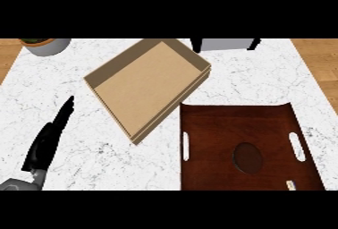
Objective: Pick the cupcake from the tray and place it in the cardboard box
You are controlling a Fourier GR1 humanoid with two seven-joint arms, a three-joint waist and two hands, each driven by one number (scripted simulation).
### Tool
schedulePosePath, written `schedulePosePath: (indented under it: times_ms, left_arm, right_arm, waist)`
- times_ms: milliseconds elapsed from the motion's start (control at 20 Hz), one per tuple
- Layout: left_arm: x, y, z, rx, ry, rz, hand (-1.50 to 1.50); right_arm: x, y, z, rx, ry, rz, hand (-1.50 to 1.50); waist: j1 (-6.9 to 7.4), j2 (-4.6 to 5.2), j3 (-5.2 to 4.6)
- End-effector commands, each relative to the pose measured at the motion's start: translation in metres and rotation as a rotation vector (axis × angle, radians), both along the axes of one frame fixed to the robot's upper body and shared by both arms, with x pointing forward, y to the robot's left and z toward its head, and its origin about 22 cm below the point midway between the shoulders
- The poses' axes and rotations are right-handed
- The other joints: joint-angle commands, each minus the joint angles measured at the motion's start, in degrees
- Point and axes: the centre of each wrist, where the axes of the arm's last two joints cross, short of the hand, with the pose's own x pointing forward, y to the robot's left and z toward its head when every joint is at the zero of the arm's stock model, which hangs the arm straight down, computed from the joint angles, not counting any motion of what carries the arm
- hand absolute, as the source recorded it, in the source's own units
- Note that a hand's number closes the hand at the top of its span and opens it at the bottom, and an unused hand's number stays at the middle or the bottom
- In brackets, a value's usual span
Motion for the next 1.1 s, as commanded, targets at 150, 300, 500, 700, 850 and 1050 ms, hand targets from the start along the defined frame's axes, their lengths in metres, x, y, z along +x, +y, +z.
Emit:
schedulePosePath:
  times_ms: [150, 300, 500, 700, 850, 1050]
  left_arm:
    - [0.022, 0.002, 0.005, 0.002, 0.000, -0.046, 0.00]
    - [0.021, -0.007, 0.001, 0.023, -0.018, -0.059, 0.00]
    - [0.020, 0.003, -0.005, 0.000, -0.004, -0.064, 0.00]
    - [0.023, -0.023, -0.019, -0.001, 0.002, -0.080, 0.00]
    - [0.023, -0.024, -0.010, 0.010, -0.002, -0.081, 0.00]
    - [0.027, -0.040, -0.012, -0.010, -0.009, -0.086, 0.00]
  right_arm:
    - [-0.060, 0.042, 0.018, -0.196, 0.059, 0.011, -1.50]
    - [-0.066, 0.066, 0.038, -0.248, 0.120, -0.034, -1.50]
    - [-0.048, 0.086, 0.059, -0.274, 0.176, -0.102, -1.50]
    - [-0.050, 0.106, 0.061, -0.307, 0.269, -0.164, -1.50]
    - [-0.037, 0.118, 0.061, -0.308, 0.311, -0.164, -1.50]
    - [-0.004, 0.114, 0.051, -0.314, 0.377, -0.149, -1.50]
  waist:
    - [2.57, 0.31, -0.14]
    - [3.04, 0.36, -0.16]
    - [3.95, 0.52, -0.16]
    - [3.93, 0.55, -0.13]
    - [4.18, 0.43, -0.08]
    - [4.29, 0.43, -0.06]
